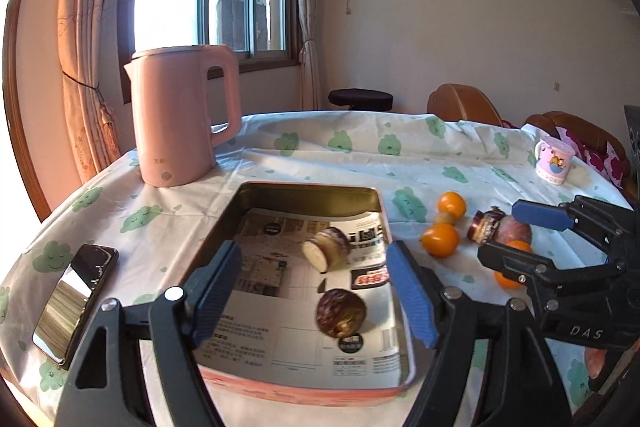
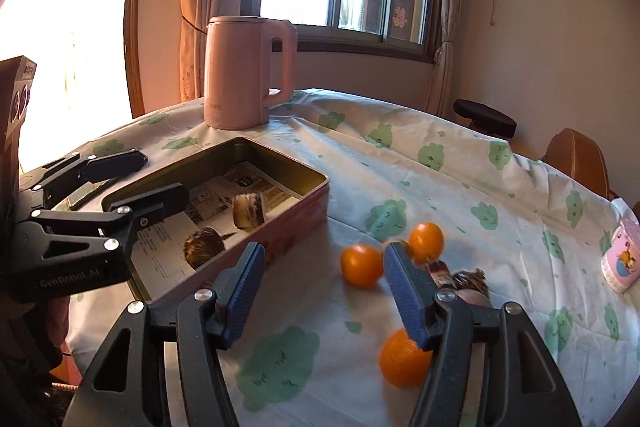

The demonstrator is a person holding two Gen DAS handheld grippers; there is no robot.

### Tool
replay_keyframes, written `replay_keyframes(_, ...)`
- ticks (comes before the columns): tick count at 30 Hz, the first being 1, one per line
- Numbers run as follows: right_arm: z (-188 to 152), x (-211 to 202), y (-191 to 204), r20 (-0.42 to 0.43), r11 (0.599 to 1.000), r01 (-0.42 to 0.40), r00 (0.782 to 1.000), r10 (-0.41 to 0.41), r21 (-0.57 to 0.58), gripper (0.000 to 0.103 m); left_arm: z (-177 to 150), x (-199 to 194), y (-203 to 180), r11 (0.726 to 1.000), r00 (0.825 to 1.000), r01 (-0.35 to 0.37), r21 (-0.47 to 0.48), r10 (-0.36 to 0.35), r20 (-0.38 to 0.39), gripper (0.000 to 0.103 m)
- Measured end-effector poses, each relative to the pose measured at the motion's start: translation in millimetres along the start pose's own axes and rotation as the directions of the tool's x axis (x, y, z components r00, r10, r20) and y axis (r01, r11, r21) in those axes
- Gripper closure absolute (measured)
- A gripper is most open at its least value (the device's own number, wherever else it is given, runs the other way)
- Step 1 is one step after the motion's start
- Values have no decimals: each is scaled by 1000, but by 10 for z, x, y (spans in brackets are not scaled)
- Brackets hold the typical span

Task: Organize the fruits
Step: 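Grasp the small yellow-brown round fruit with the right tool while the left tool grasps the large orange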

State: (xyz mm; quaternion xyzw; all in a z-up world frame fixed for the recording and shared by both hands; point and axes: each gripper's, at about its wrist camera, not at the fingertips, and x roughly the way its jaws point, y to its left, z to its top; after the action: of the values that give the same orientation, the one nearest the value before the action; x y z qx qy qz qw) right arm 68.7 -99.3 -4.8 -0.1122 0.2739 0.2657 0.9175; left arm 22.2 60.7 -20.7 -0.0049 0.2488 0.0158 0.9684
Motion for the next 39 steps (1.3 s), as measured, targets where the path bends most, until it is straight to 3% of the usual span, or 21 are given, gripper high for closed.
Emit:
replay_keyframes(5,-359,-313,-492,-26,990,114,993,-112,82,40,-23,43,-424,996,997,80,38,-79,-18,26)
replay_keyframes(9,-524,-359,-761,-65,978,158,987,-150,136,40,-42,132,-714,990,991,126,68,-123,-52,26)
replay_keyframes(18,-613,-148,-847,-150,982,91,986,-67,164,41,-44,271,-1045,979,982,170,111,-159,-106,26)
replay_keyframes(20,-607,-66,-844,-178,983,64,984,-33,173,45,-43,298,-1069,978,981,172,115,-159,-113,26)
replay_keyframes(22,-622,30,-830,-224,984,48,975,-9,171,59,-44,325,-1071,977,978,181,108,-168,-121,26)
replay_keyframes(26,-639,60,-806,-239,986,23,971,18,167,74,-51,382,-1105,974,971,205,101,-190,-144,26)
replay_keyframes(32,-632,2,-804,-225,985,87,973,-51,151,76,-28,499,-1286,956,948,272,107,-247,-202,26)
replay_keyframes(39,-647,-2,-917,-247,975,156,962,-113,160,76,-2,689,-1443,941,913,325,97,-286,-289,38)
